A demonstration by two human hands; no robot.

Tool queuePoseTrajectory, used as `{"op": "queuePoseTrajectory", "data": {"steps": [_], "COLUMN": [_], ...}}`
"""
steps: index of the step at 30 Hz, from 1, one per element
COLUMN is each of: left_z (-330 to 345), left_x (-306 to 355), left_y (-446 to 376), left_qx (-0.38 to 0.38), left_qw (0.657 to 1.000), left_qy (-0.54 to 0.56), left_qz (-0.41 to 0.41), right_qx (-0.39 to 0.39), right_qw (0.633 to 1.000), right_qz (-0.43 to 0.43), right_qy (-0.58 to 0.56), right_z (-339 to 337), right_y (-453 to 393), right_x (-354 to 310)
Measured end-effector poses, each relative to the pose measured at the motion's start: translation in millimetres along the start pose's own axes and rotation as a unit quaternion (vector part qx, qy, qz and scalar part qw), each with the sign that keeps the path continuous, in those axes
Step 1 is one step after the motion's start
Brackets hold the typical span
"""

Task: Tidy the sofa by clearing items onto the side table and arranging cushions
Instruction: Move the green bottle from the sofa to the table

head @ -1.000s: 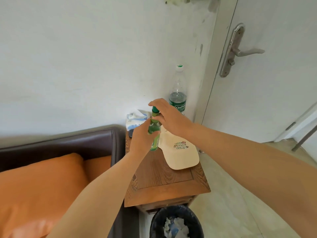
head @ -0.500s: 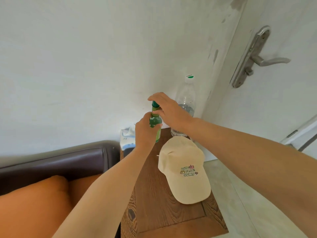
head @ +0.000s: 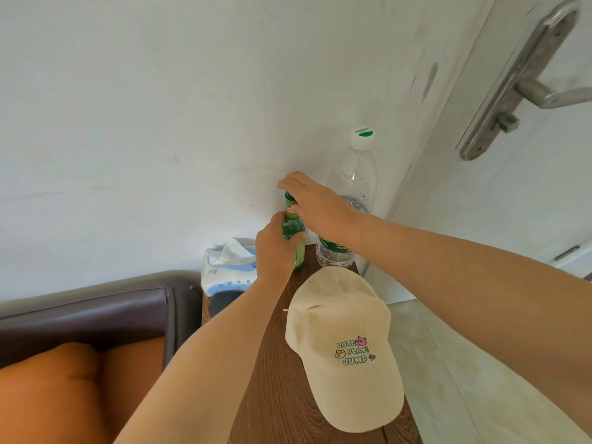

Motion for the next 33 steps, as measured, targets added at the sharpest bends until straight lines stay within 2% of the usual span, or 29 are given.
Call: {"op": "queuePoseTrajectory", "data": {"steps": [6,12,17,21,25,33], "left_z": [6.1,8.9,13.5,15.3,13.6,5.7], "left_x": [-1.7,0.9,3.3,4.2,4.1,7.1], "left_y": [-11.6,-15.4,-13.3,-11.2,-8.3,-6.1], "left_qx": [0.011,0.019,-0.001,-0.008,-0.026,-0.056], "left_qw": [1.000,0.999,0.999,0.999,0.996,0.984], "left_qy": [0.007,-0.020,-0.027,-0.032,-0.064,-0.142], "left_qz": [0.006,0.034,0.036,0.040,0.058,0.096], "right_qx": [-0.004,0.045,0.058,0.099,0.123,0.052], "right_qw": [0.998,0.980,0.976,0.976,0.968,0.975], "right_qz": [-0.010,-0.003,-0.005,-0.041,-0.054,-0.024], "right_qy": [0.068,0.192,0.209,0.188,0.214,0.215], "right_z": [-8.7,-16.5,-20.0,-16.7,-11.1,-9.6], "right_y": [-6.2,-6.6,-3.6,3.0,10.1,19.1], "right_x": [-2.2,-8.0,-9.4,-12.1,-13.5,-14.1]}}
Point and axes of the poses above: each hand's wrist, its own y-axis away from the middle knuckle, its own z-axis out of the palm, x = y × z, the point moved 7 cm from there along -y, towards the middle knuckle, and after that the axes turned 11 degrees about z, right-handed, at the moved point
